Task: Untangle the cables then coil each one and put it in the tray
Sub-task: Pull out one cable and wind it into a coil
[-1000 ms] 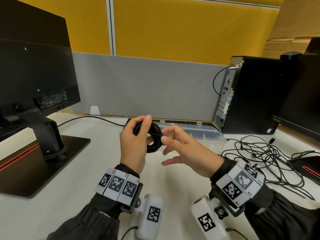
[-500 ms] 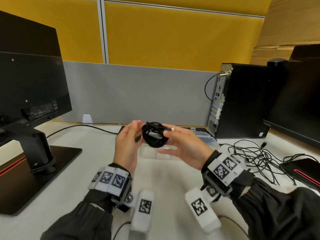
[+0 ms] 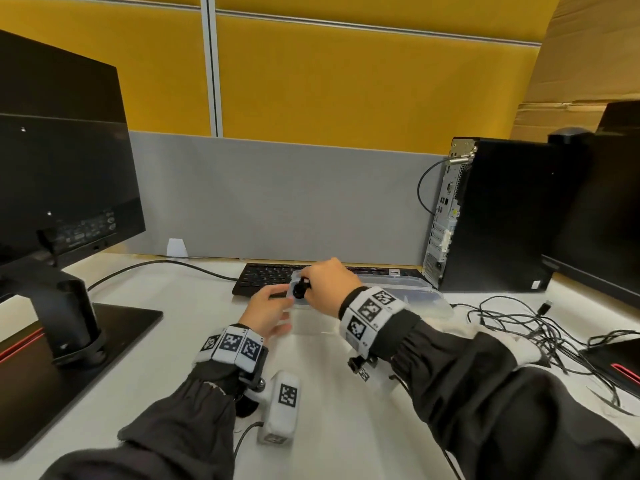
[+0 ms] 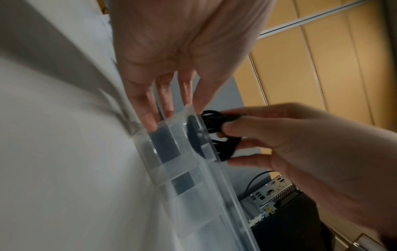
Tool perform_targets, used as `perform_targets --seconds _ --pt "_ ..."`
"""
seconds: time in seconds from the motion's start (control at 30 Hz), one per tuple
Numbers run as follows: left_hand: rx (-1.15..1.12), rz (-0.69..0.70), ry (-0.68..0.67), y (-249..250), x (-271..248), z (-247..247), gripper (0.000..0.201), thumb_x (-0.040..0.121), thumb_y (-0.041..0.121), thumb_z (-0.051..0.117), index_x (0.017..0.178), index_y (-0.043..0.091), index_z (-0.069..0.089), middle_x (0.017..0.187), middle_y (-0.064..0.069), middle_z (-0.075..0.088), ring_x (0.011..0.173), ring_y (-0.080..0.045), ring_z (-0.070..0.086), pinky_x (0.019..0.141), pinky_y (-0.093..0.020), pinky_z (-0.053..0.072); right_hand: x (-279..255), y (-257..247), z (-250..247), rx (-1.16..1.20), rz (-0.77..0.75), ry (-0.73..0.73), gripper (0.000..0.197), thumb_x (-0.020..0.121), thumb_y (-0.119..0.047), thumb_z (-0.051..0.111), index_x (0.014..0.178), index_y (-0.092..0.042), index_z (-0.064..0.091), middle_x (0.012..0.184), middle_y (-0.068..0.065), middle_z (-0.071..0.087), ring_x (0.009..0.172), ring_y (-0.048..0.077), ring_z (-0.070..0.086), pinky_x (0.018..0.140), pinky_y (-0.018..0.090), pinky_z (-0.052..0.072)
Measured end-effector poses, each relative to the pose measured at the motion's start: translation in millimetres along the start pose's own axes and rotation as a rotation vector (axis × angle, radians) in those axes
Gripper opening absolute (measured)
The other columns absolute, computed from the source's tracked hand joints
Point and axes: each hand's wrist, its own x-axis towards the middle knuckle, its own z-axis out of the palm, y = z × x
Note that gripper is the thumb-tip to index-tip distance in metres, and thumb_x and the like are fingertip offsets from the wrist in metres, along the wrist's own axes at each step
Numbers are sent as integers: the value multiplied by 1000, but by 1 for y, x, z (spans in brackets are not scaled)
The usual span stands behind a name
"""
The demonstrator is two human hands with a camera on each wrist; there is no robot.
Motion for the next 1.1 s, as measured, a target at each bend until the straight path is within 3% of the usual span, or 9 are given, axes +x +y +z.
perform_targets --seconds 0.13,0.27,0.43,0.5,0.6,0.73,0.9,1.0,1.1 --pt "-71 28 39 -3 -1 2 28 91 7 55 119 13 54 112 -12 60 96 -26 57 73 -33 53 10 -11 12 -178 -51 -62 28 95 -11 45 121 -9 53 120 13 54 118 34 39 95 42 44" --pt "-156 44 86 -9 -1 2 27 91 6 55 117 13 55 111 -9 60 106 -28 55 75 -34 55 15 -12 23 -59 -40 21 25 94 -7 45 117 -9 56 115 15 58 113 34 49 89 40 47" --pt "-223 69 89 -12 -1 3 27 91 4 55 116 14 54 98 -3 57 90 -19 53 78 -36 55 19 -14 29 64 2 101 22 93 -6 48 110 -11 61 106 14 64 102 33 59 81 39 50" --pt "-219 79 86 -14 0 2 28 89 4 57 116 13 56 99 -6 58 93 -22 54 82 -40 55 23 -13 31 85 4 92 24 92 -10 50 113 -14 61 108 13 64 103 31 59 83 38 50" --pt "-168 131 76 -14 -2 3 31 89 1 55 109 25 59 99 -13 57 95 -27 56 85 -46 54 23 -7 34 124 -13 52 28 92 -16 54 120 -18 62 111 11 64 105 26 57 89 37 49" --pt "-103 158 54 -12 -5 1 35 92 5 51 108 35 59 100 -13 55 93 -23 55 76 -38 57 21 -1 31 169 -46 6 29 94 -17 52 122 -16 60 108 10 65 102 25 59 86 34 49" --pt "-74 145 83 -11 -5 -1 28 91 8 56 114 21 63 99 -3 61 87 -18 57 77 -38 56 27 -1 15 47 -61 -257 36 97 -11 41 130 -19 52 122 9 59 109 26 56 86 32 43" --pt "-71 154 127 -13 -4 -3 18 88 11 61 101 21 66 104 -8 66 98 -24 61 75 -36 56 30 -3 15 -66 -34 -205 33 96 -16 46 129 -18 48 125 7 57 118 26 49 101 41 33" --pt "-84 149 148 -14 -4 -5 15 86 11 64 99 17 67 102 -8 67 97 -24 63 80 -37 56 33 2 10 36 -30 -183 28 89 -16 59 117 -13 61 118 7 63 109 26 57 98 40 44"
